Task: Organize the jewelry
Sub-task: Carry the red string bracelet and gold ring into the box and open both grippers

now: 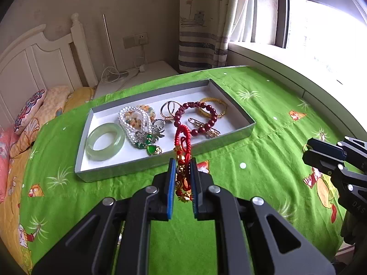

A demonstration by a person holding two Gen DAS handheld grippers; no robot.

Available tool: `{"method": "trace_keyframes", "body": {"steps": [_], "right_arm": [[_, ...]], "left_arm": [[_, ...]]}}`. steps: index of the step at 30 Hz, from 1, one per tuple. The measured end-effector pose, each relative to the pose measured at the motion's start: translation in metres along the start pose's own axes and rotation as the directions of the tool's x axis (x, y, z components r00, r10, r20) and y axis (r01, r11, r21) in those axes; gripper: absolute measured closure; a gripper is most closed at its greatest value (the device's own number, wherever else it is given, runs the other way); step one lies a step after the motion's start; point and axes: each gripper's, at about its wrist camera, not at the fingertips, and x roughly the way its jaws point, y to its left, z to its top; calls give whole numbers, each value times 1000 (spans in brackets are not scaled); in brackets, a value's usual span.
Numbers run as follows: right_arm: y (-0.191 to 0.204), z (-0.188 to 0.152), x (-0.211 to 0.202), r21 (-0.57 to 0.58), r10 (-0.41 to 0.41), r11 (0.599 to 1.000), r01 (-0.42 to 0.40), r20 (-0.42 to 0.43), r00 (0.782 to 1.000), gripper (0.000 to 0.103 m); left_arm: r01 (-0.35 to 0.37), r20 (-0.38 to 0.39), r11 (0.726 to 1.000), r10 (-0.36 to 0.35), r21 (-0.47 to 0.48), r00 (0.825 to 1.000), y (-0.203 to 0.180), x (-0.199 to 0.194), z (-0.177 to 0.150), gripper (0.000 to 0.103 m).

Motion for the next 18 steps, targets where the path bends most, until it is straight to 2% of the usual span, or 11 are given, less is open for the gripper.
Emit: {"method": "trace_keyframes", "body": {"steps": [9, 11, 18], "right_arm": [[5, 40, 38, 1, 54, 999, -54, 20, 998, 81], [4, 49, 52, 12, 68, 998, -68, -2, 998, 81], [5, 79, 86, 20, 54, 998, -54, -11, 998, 81]], "left_arm": [[-63, 4, 998, 63, 12, 998, 9, 9, 19, 91], [-79, 1, 997, 79, 10, 997, 12, 13, 24, 91], [-126, -18, 992, 126, -16, 992, 26, 35, 44, 91]]}}
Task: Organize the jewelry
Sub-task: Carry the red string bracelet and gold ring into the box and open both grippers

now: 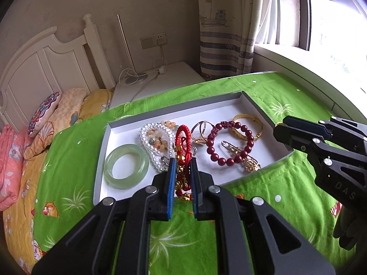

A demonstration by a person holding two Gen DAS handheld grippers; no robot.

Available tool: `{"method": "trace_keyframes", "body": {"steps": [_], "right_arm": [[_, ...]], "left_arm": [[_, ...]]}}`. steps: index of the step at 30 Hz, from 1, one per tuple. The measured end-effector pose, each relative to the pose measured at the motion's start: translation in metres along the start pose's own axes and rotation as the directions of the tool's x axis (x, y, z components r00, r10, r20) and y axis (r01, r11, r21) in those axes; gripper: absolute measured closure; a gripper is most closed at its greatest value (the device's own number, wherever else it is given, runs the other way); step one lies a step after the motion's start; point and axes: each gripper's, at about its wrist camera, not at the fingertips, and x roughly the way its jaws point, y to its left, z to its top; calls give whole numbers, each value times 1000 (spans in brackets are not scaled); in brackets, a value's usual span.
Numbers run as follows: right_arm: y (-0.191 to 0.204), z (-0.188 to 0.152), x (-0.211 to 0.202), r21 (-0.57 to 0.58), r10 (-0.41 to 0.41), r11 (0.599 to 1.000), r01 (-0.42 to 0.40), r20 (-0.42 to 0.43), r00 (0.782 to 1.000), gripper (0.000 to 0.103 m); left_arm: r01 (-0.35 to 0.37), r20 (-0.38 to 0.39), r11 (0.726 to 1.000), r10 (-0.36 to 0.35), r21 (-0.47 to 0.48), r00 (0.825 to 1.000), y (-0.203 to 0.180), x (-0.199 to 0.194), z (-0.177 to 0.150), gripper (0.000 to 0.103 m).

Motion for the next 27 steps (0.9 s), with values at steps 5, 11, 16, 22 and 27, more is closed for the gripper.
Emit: {"method": "trace_keyframes", "body": {"steps": [5, 11, 16, 22, 27], "right_arm": [[2, 22, 28, 16, -6, 1000, 7, -22, 1000, 81], [-8, 46, 68, 59, -33, 998, 37, -66, 997, 81], [-15, 57, 96, 103, -52, 993, 64, -115, 992, 81], [-15, 63, 111, 140, -57, 987, 76, -134, 989, 81], [-13, 63, 110, 151, -45, 986, 64, -127, 991, 77]], "left_arm": [[-44, -17, 999, 44, -16, 999, 7, 20, 18, 91], [-87, -45, 995, 85, -48, 995, 16, 42, 31, 91], [-106, -68, 993, 102, -59, 992, 19, 56, 29, 89], [-145, -50, 989, 143, -39, 989, 19, 57, 27, 82], [-167, -23, 985, 166, -37, 986, 23, 50, 26, 58]]}}
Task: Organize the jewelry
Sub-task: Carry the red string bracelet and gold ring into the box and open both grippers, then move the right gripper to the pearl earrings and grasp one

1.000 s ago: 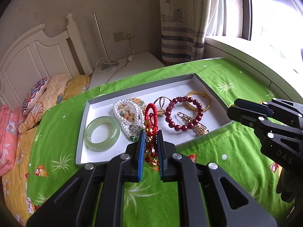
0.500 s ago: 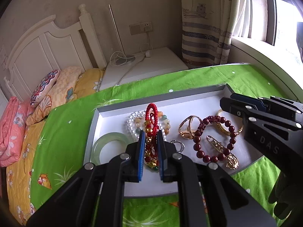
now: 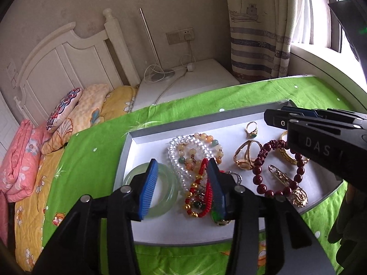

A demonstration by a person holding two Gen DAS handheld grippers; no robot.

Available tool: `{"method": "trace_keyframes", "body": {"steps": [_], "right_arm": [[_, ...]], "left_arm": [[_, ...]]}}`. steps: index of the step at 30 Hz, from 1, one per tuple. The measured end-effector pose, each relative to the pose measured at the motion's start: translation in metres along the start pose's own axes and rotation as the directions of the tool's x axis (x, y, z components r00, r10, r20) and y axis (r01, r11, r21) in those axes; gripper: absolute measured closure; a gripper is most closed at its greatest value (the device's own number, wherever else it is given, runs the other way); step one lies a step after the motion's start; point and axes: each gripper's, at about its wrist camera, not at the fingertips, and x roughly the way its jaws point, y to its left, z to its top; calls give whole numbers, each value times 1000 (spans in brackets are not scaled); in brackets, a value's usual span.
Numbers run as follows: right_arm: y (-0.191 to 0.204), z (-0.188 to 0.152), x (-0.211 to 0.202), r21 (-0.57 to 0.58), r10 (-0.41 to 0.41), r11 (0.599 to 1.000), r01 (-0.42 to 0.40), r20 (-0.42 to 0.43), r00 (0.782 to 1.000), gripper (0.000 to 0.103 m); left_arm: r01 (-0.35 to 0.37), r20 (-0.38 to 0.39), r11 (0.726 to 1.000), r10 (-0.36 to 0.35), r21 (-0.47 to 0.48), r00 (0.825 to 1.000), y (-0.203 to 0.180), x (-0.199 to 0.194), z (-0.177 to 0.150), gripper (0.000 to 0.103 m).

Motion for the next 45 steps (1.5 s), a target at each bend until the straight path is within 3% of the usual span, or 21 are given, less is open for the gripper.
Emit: {"method": "trace_keyframes", "body": {"steps": [3, 7, 12, 14, 16, 19, 23, 28, 36, 43, 45], "right_arm": [[0, -2, -3, 9, 6, 1000, -6, 7, 1000, 67], [2, -6, -8, 5, 21, 1000, -21, 13, 1000, 67], [3, -12, -29, 0, 58, 998, -58, 52, 997, 66], [4, -15, -40, -7, 70, 998, -69, 82, 994, 58], [5, -18, -54, -14, 80, 997, -79, 128, 989, 37], [10, -24, -72, -62, 117, 992, -108, 177, 977, 17], [17, -37, -90, -106, 141, 987, -123, 177, 974, 17], [17, -57, -100, -67, 71, 996, -62, 155, 985, 17], [14, -98, -109, 1, 72, 997, -73, 137, 988, 17], [31, -118, -109, -44, 112, 993, -107, 115, 987, 17], [43, -122, -107, -88, 128, 989, -120, 96, 987, 21]], "left_arm": [[-2, 5, 1000, 2, 1, 1000, 2, -2, -1, 51], [-14, 22, 1000, 14, 12, 1000, 3, -6, -3, 44], [-19, 63, 1000, 18, 10, 998, 10, -15, -11, 20], [-8, 70, 1000, 7, 16, 998, 12, -20, -14, 15], [2, 75, 1000, -3, 17, 997, 15, -26, -18, 13], [18, 87, 1000, -18, 9, 996, 23, -37, -27, 9], [51, 76, 999, -49, -15, 996, 37, -50, -44, 6], [68, 77, 995, -62, -69, 995, 60, -71, -78, 6], [33, 55, 978, -22, -207, 998, 118, -101, -136, 3], [88, -37, 938, -107, -336, 994, 159, -92, -187, 3], [101, -41, 925, -125, -365, 991, 164, -90, -194, 3]]}}
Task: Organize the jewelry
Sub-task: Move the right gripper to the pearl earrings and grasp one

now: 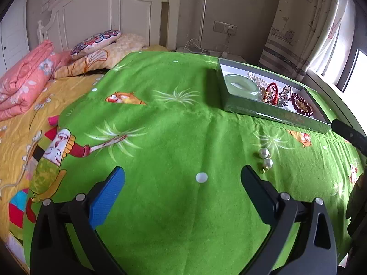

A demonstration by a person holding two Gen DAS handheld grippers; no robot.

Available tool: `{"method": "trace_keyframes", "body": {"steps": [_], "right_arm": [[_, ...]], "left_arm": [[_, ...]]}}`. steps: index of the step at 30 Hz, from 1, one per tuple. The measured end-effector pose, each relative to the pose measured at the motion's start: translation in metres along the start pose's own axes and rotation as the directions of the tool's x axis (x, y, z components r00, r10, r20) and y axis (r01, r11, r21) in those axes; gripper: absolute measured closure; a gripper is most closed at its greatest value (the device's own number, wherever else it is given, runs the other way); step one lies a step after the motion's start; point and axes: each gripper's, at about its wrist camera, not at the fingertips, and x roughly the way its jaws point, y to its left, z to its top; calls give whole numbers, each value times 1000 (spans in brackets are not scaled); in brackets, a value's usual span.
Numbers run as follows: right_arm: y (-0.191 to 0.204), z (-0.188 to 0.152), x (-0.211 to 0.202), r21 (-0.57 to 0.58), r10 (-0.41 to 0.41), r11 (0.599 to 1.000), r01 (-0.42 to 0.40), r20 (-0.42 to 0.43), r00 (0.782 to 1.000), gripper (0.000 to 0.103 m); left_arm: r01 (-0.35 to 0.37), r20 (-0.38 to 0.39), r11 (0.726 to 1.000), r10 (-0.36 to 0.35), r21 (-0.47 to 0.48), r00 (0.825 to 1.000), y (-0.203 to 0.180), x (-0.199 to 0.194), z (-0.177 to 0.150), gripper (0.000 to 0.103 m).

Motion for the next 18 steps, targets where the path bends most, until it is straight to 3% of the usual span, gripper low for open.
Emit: {"method": "trace_keyframes", "body": {"steps": [2, 4, 9, 13, 18], "right_arm": [[17, -3, 5, -47, 21, 999, -23, -33, 999, 29], [38, -6, 11, -105, 40, 993, -49, -87, 995, 47], [92, -23, 27, -216, 89, 967, -136, -214, 973, 71], [120, -35, 40, -263, 95, 950, -167, -265, 959, 75], [138, -41, 54, -299, 74, 940, -165, -294, 953, 78]], "left_arm": [[2, 20, 1000, -2, -24, 1000, 4, -2, -1, 3], [-9, 10, 1000, 9, -16, 1000, 0, 1, -2, 3], [1, 1, 998, 0, -60, 1000, 5, 5, 0, 3], [21, 7, 989, -20, -144, 1000, 20, 4, -1, 3], [32, 22, 989, -29, -145, 999, 19, 1, -3, 3]]}}
